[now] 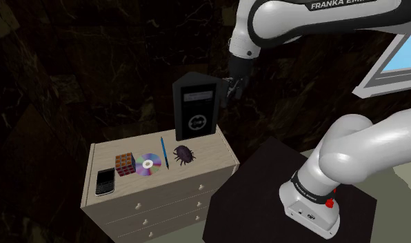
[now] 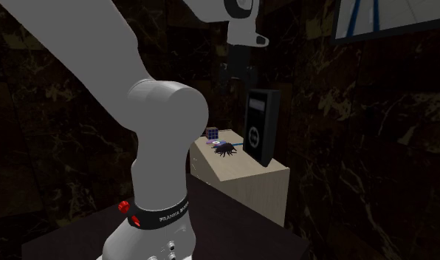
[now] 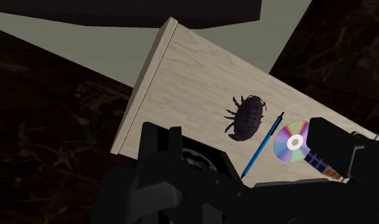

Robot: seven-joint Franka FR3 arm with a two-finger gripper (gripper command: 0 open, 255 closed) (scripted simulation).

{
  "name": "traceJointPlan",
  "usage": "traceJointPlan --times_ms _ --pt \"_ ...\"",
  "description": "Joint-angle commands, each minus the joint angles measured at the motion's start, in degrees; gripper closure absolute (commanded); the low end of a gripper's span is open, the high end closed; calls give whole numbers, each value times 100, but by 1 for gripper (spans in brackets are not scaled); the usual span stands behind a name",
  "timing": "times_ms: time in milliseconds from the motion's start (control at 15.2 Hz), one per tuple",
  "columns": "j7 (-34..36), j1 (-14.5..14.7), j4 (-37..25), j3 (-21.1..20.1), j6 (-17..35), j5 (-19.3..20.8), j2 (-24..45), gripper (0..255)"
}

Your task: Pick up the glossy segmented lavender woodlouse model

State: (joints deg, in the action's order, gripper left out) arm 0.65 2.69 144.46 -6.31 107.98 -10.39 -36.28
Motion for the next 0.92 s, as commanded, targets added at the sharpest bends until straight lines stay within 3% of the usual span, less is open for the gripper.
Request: traceJointPlan --times_ms 0,462,858 --pt "94 53 179 -151 492 -79 243 0" --pt "494 197 366 -689 2065 -226 1435 0" --pt "1006 216 164 -1118 3339 -2 2762 0"
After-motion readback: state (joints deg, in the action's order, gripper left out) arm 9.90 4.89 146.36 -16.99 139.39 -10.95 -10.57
